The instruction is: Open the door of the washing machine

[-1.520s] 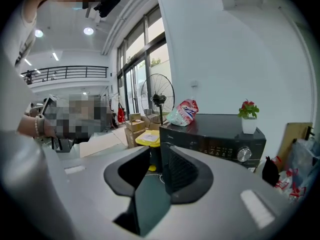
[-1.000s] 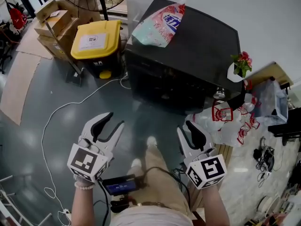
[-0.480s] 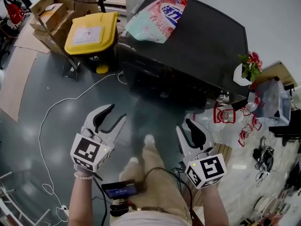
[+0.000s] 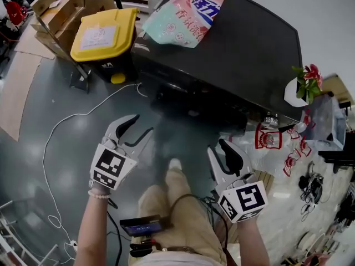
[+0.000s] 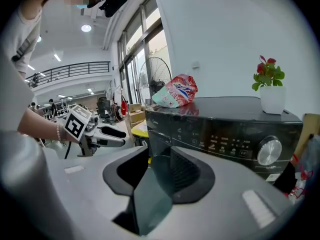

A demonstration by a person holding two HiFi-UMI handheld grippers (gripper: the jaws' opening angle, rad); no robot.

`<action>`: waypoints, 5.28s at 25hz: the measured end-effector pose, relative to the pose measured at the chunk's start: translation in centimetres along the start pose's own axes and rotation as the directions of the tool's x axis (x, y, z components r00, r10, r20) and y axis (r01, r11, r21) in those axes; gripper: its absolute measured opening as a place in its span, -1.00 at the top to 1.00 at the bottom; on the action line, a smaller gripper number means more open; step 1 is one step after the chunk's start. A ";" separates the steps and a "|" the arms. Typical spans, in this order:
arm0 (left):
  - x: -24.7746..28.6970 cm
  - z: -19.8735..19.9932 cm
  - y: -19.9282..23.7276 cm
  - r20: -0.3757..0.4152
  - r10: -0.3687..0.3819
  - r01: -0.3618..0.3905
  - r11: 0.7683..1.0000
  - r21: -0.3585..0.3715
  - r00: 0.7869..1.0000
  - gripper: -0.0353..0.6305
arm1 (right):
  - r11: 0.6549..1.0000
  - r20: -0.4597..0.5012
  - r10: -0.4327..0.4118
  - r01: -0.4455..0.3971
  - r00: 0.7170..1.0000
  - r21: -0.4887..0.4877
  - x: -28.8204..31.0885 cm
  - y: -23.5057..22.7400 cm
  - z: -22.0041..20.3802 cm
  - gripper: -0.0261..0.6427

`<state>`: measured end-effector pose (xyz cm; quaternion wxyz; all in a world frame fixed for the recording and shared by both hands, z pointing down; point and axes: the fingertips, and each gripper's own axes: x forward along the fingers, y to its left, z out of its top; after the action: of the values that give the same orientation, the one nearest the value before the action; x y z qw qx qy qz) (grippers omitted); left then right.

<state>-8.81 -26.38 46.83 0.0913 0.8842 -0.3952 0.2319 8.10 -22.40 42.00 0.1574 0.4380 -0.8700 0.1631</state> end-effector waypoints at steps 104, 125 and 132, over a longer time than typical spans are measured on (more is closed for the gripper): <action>6.0 -18.5 -6.4 -0.403 -0.146 0.120 0.989 -0.088 0.904 0.62 | 0.841 -0.371 0.113 -0.288 0.922 -0.458 7.5 3.3 -9.6 0.56; -7.4 -7.0 -0.3 -0.192 0.071 -0.096 0.987 -0.129 0.979 0.91 | 0.621 -0.567 0.033 -0.461 0.823 -0.634 9.6 5.4 -13.6 0.57; -11.3 -5.0 1.3 -0.134 0.147 -0.166 0.975 -0.145 0.980 0.91 | 0.648 -0.569 0.008 -0.438 0.822 -0.623 9.2 5.7 -13.6 0.57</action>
<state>-18.02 -18.04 45.73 0.1655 0.8246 -0.4741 0.2606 0.09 -19.96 57.23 0.5246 0.1609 -0.8332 -0.0681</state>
